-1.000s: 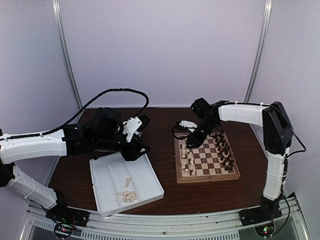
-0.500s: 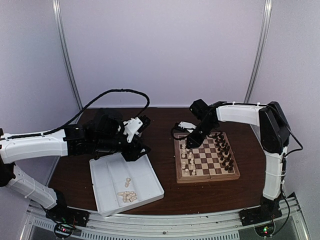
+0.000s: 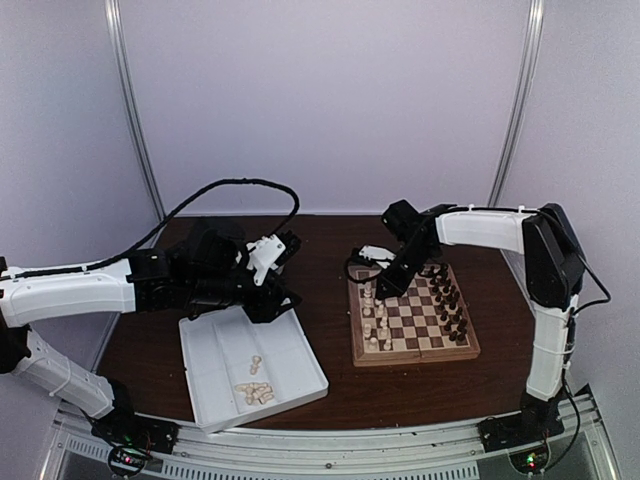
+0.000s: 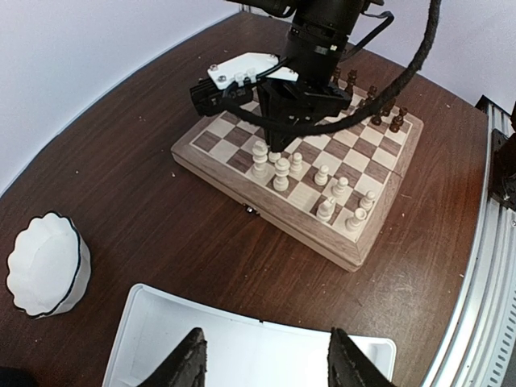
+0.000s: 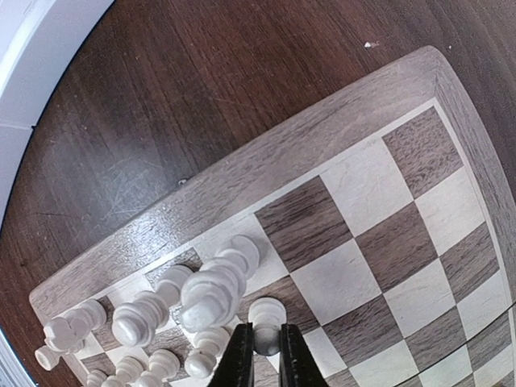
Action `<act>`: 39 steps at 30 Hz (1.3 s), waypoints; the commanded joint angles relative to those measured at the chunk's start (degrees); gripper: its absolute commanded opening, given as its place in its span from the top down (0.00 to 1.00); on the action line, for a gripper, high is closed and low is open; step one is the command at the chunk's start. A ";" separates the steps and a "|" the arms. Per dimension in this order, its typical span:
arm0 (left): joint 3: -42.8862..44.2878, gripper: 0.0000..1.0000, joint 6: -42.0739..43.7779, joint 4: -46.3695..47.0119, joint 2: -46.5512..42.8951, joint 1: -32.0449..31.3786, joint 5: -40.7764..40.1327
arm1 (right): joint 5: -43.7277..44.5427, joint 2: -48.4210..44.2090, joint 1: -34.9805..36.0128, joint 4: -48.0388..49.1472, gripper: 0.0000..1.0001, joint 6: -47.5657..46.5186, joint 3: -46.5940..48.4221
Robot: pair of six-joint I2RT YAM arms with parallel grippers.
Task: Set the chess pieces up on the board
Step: Adjust the pawn at d2, then pick up the bishop from the storage box.
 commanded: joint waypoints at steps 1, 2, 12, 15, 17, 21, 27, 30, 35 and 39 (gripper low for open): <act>-0.39 0.49 -0.44 2.79 -0.26 -0.15 0.21 | 1.30 -2.69 0.13 0.12 0.91 -0.45 -1.19; -0.39 0.49 -0.41 2.81 -0.28 -0.15 0.21 | 1.30 -2.62 0.13 0.10 0.90 -0.43 -1.22; -0.39 0.49 -0.46 2.80 -0.22 -0.15 0.21 | 1.65 -2.18 0.13 0.20 0.79 -0.14 -0.79; -0.48 0.49 -0.45 2.81 -0.07 -0.15 0.21 | 1.59 -2.86 0.13 0.12 0.77 0.21 -0.72; -0.48 0.49 -0.41 2.79 0.02 -0.15 0.21 | 1.52 -3.74 0.13 0.05 0.75 0.44 -0.71; -0.40 0.49 -0.73 1.43 0.08 -0.15 -0.45 | 0.80 -5.86 0.06 -1.07 0.73 1.23 -0.41; 2.13 0.49 -7.87 -13.55 1.26 -0.02 -9.85 | -1.43 -12.92 -1.00 -3.21 0.69 1.60 -1.06; 1.75 0.50 -17.00 -23.10 1.31 -0.04 -13.66 | -2.05 -17.28 -1.67 -2.87 0.67 0.65 -3.53; -3.42 0.56 -30.12 -29.19 0.04 -0.04 -11.59 | -0.75 -24.81 -2.10 3.25 0.63 -0.23 -10.46; -7.48 0.56 -34.44 -26.37 1.55 -0.03 -8.51 | -0.58 -25.38 -2.32 4.37 0.62 -0.85 -11.89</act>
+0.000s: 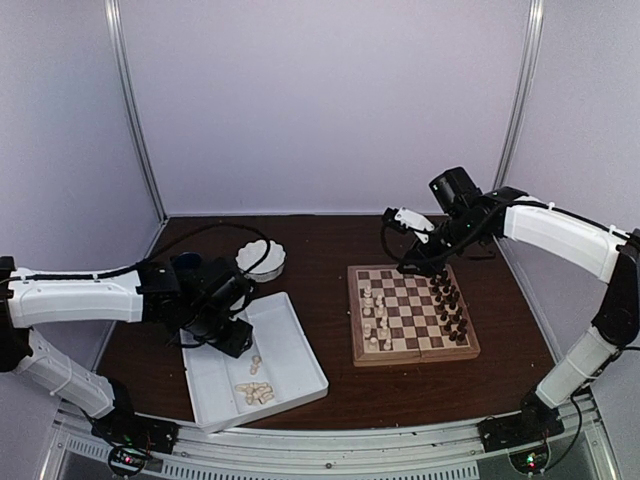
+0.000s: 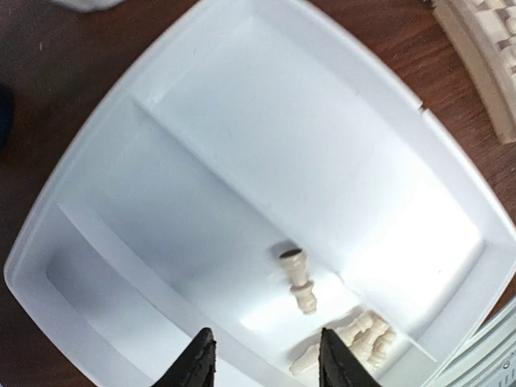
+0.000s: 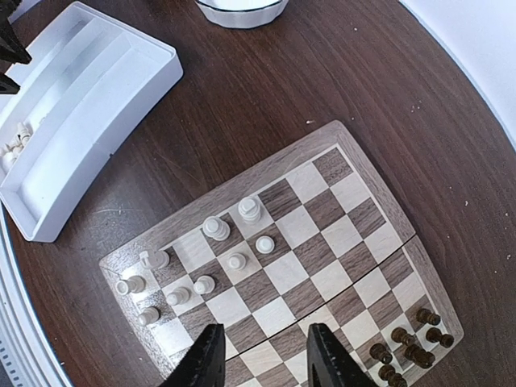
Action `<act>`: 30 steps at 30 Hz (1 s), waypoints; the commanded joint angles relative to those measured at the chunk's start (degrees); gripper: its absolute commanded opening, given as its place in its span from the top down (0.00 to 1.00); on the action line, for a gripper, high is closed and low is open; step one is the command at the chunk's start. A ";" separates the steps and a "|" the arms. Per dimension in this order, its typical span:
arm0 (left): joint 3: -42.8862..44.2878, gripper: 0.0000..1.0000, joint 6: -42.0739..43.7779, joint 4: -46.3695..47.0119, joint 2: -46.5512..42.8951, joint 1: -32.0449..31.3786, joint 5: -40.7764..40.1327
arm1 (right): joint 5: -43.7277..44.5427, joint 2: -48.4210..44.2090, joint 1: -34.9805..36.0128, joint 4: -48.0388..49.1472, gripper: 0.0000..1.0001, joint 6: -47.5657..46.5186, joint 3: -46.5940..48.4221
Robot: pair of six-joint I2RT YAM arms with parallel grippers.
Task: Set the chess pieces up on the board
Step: Pick up the bishop from the storage box.
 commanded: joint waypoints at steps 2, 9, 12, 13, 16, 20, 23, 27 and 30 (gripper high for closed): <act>-2.93 0.54 -8.74 -1.50 2.77 0.00 2.01 | -0.17 0.26 -0.34 3.00 0.62 -1.17 -2.09; -0.12 0.53 -7.91 0.00 9.97 0.96 4.79 | -0.89 -0.87 -0.49 3.68 0.62 -2.02 -3.52; 0.91 0.55 -8.48 0.75 12.15 1.85 5.40 | -0.86 -1.33 -0.72 3.93 0.62 -2.16 -3.82; 1.06 0.55 -8.44 1.27 12.66 2.15 5.50 | -0.97 -1.47 -0.84 3.96 0.62 -2.14 -3.89; 1.08 0.56 -8.26 4.07 13.53 3.14 7.11 | -1.10 -1.57 -1.12 4.02 0.62 -2.18 -4.12; 1.19 0.56 -8.61 7.32 15.09 4.25 8.83 | -1.51 -1.40 -1.48 4.11 0.62 -2.06 -4.30; 2.38 0.57 -8.66 7.93 17.91 4.42 8.72 | -1.66 -0.98 -1.52 4.11 0.62 -2.05 -4.19; 3.32 0.65 -8.85 7.08 21.00 4.46 8.54 | -1.99 -0.82 -1.56 3.99 0.62 -1.98 -4.19; 2.72 0.71 -9.52 6.03 21.37 4.42 8.13 | -2.02 -0.94 -1.66 4.09 0.62 -2.00 -4.26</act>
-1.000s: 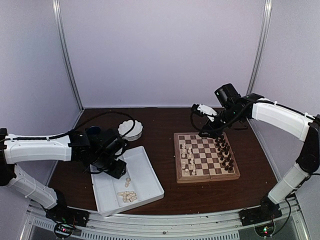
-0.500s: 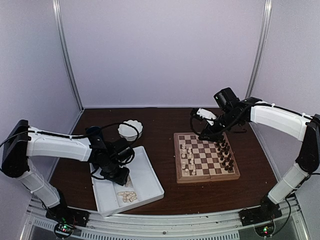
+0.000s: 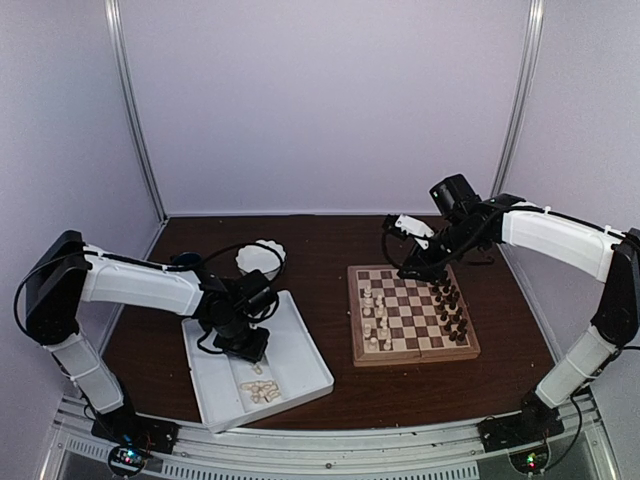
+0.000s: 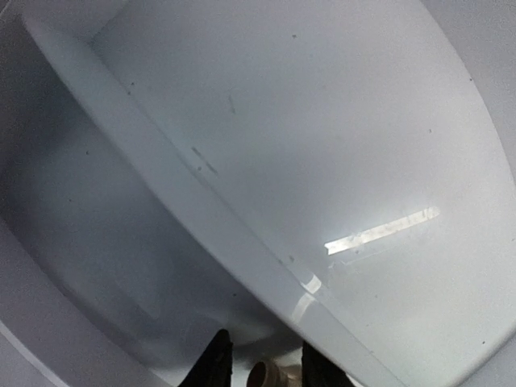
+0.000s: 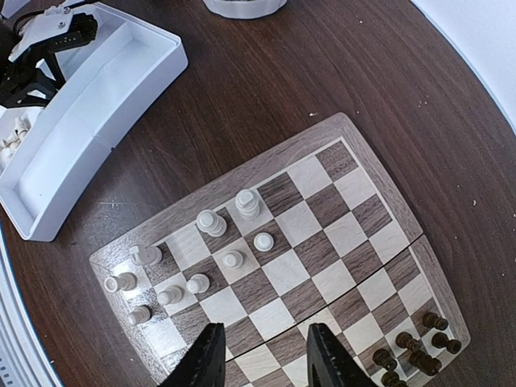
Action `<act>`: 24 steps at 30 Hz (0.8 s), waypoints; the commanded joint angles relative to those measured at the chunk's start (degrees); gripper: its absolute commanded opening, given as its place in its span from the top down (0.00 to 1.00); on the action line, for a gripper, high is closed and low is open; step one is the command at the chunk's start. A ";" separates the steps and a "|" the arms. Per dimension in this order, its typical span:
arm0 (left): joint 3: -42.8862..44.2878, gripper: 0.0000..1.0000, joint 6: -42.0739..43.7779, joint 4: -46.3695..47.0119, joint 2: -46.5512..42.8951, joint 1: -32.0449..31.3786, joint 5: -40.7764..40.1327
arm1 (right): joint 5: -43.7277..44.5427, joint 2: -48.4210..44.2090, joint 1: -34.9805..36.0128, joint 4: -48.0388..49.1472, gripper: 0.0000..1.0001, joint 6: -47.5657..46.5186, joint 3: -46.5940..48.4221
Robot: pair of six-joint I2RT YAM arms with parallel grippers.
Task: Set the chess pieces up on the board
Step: Pick up the bishop from the storage box.
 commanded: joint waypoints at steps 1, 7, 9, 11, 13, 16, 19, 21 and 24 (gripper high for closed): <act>-0.12 0.74 -1.47 1.56 1.55 0.22 0.61 | -0.86 -0.91 -0.43 0.85 0.61 -0.24 -0.86; -0.49 0.85 -2.11 -0.55 -2.00 0.25 0.93 | -1.56 -0.30 -0.43 0.54 0.61 0.00 -0.37; -0.50 0.73 -0.11 -0.79 -4.43 0.24 0.04 | -1.55 -0.21 -0.43 0.56 0.61 0.09 -0.28; 0.63 0.64 4.70 -2.66 -6.91 0.45 -2.46 | -1.65 0.08 -0.43 0.44 0.61 0.29 -0.16; 2.81 0.61 14.69 -5.60 -9.29 0.59 -4.91 | -1.92 0.28 -0.43 0.28 0.61 0.39 -0.06; 4.07 0.59 27.27 -7.81 -13.25 1.70 -6.53 | -2.42 0.50 -0.43 0.40 0.61 0.40 -0.09; 3.62 0.62 39.70 -5.94 -16.69 3.31 1.79 | -2.97 0.56 -0.43 0.02 0.61 0.25 0.24; 3.27 0.65 47.78 -5.61 -18.03 3.49 8.01 | -3.27 0.11 -0.39 -0.14 0.61 -0.21 0.08; 2.72 0.66 58.42 -7.42 -17.03 3.58 11.69 | -3.27 -0.98 -0.42 -0.07 0.61 -1.08 -0.55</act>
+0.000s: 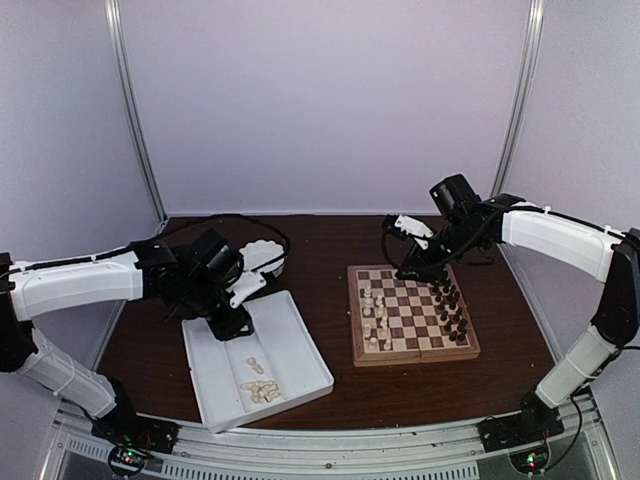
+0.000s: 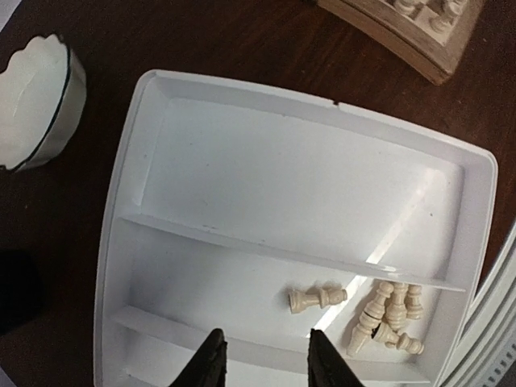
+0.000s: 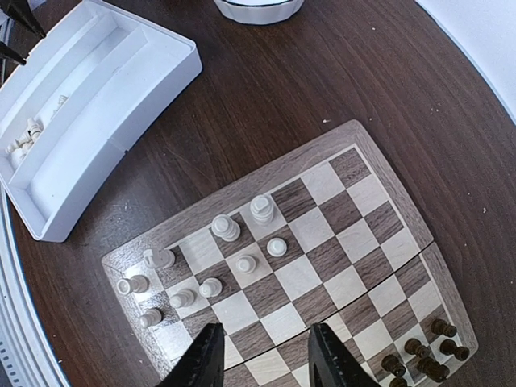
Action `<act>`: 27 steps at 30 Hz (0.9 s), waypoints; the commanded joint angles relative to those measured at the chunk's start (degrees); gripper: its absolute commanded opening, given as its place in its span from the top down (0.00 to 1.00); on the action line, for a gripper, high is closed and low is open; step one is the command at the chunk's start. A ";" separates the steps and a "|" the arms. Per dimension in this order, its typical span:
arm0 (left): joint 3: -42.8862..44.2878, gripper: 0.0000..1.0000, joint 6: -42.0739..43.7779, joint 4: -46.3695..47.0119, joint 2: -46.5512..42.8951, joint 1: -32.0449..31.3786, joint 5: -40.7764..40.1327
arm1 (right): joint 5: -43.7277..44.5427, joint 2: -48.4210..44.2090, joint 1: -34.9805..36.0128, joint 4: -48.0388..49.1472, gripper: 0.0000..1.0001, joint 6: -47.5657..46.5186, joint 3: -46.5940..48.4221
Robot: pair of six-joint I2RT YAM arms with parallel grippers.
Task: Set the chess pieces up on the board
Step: Pick up the bishop from the storage box.
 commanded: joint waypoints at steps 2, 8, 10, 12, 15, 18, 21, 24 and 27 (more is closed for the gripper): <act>-1.00 0.66 25.73 -1.02 1.13 0.15 11.11 | -1.36 -1.80 -0.41 0.04 0.61 -1.70 -0.95; 1.40 0.64 32.78 -3.51 6.99 0.23 10.94 | -2.31 -2.65 -0.56 0.07 0.60 -2.27 -1.27; 1.69 0.63 36.08 -4.17 9.64 0.26 9.64 | -2.48 -2.64 -0.59 0.07 0.60 -2.38 -1.29; 2.33 0.64 38.41 -5.84 12.35 0.24 7.69 | -2.87 -2.72 -0.65 -0.02 0.60 -2.39 -1.29; 2.60 0.64 39.91 -6.15 13.21 0.24 7.72 | -3.43 -2.86 -0.74 0.10 0.60 -2.39 -1.46; 1.65 0.63 41.28 -5.37 13.95 0.25 5.64 | -3.86 -2.90 -0.76 0.11 0.60 -2.38 -1.53; 1.09 0.63 41.22 -3.91 14.77 0.26 6.62 | -3.97 -2.77 -0.85 0.08 0.60 -2.37 -1.56; 1.13 0.63 41.16 -2.98 15.72 -0.06 6.13 | -3.97 -2.73 -0.94 0.09 0.60 -2.39 -1.56; 0.55 0.61 41.75 -1.02 16.16 -0.87 5.06 | -4.14 -2.55 -1.02 0.08 0.60 -2.32 -1.56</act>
